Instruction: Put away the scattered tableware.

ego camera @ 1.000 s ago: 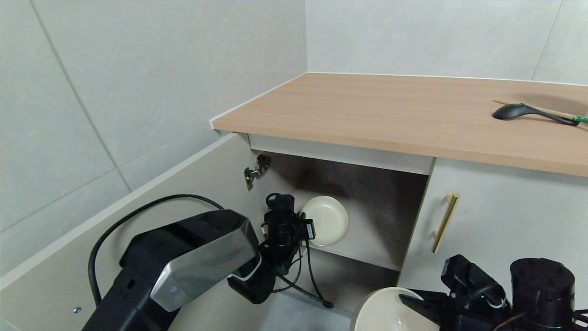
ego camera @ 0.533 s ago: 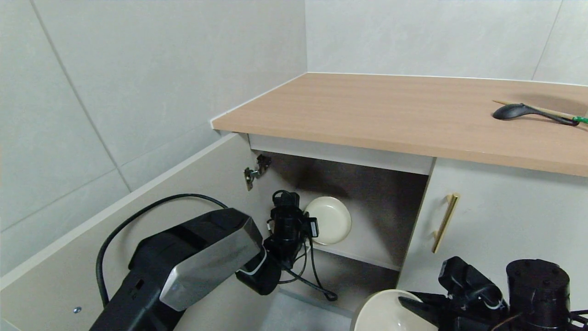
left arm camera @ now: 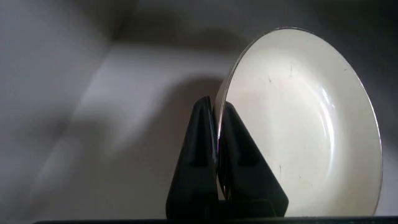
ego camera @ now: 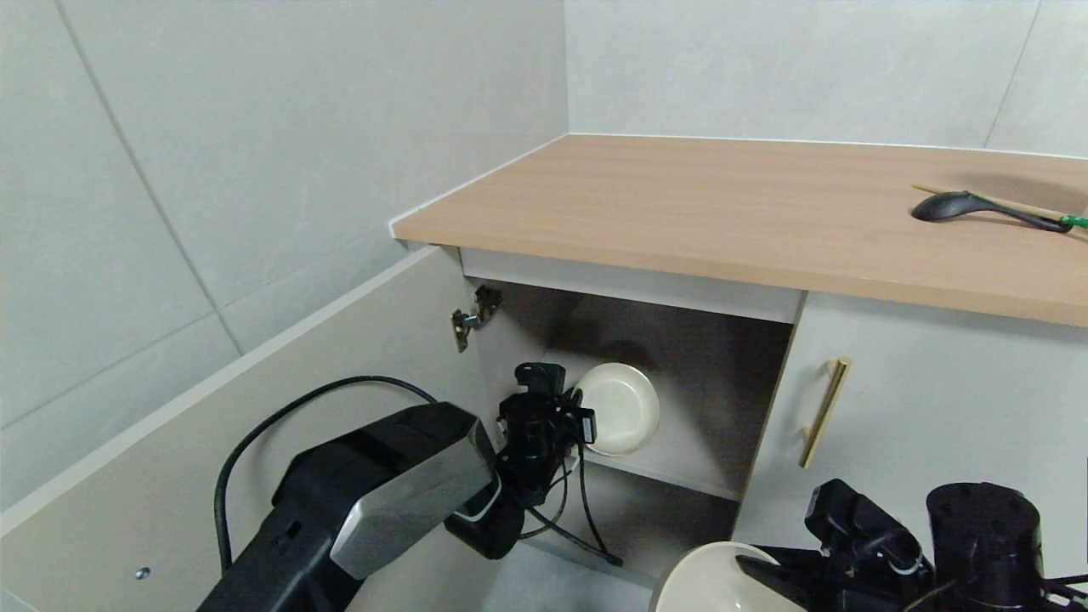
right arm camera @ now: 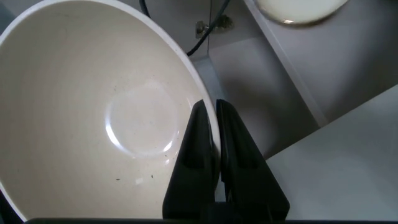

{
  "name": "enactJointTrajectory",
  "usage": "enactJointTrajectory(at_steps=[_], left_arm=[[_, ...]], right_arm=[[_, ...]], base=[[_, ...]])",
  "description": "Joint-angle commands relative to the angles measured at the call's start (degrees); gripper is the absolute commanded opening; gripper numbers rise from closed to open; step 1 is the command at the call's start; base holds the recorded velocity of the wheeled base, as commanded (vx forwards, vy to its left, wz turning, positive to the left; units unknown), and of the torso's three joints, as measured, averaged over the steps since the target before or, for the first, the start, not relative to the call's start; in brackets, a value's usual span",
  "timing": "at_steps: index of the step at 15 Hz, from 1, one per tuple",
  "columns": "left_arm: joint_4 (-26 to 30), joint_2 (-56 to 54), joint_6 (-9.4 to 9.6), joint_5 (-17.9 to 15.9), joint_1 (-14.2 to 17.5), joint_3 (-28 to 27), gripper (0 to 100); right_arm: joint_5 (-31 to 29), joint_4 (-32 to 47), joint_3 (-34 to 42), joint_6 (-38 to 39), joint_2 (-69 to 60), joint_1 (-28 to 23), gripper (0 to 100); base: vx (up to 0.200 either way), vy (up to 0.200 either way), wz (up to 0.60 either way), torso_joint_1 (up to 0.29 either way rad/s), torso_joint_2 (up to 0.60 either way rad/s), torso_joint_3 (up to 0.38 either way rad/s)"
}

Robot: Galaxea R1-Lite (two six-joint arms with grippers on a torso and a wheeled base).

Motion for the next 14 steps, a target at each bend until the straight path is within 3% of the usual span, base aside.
enactJointTrajectory(at_steps=[1,4,6,9,14], left_arm=[[0.16,-2.36,-3.21,-0.64,0.13,-0.31,0],[1.65,-3.50,-5.75,-0.82,0.66,0.12,0],[4.82,-3.33,-8.83,-0.91,0.74,-0.14,0],[10.27,-1.92,-15.16,-1.08,0.74,-1.72,0],[12.55,0.10,-15.33,-1.70,0.74,-4.27,0]], right_arm=[[0.03,-0.06,0.01,0.03,0.38,0.05,0],[0.12,-0.06,0.01,-0.06,1.08,0.31,0],[0.12,-0.06,0.01,-0.06,1.00,0.31,0],[0.03,-0.06,-0.34,0.03,-0.94,0.31,0],[0.03,-0.06,-0.43,0.03,-1.64,0.22,0]], base=[[0.000,0.000,0.00,0.000,0.00,0.000],[0.000,0.000,0.00,0.000,0.00,0.000],[0.000,0.000,0.00,0.000,0.00,0.000],[0.000,0.000,0.00,0.000,0.00,0.000],[0.000,0.000,0.00,0.000,0.00,0.000]])
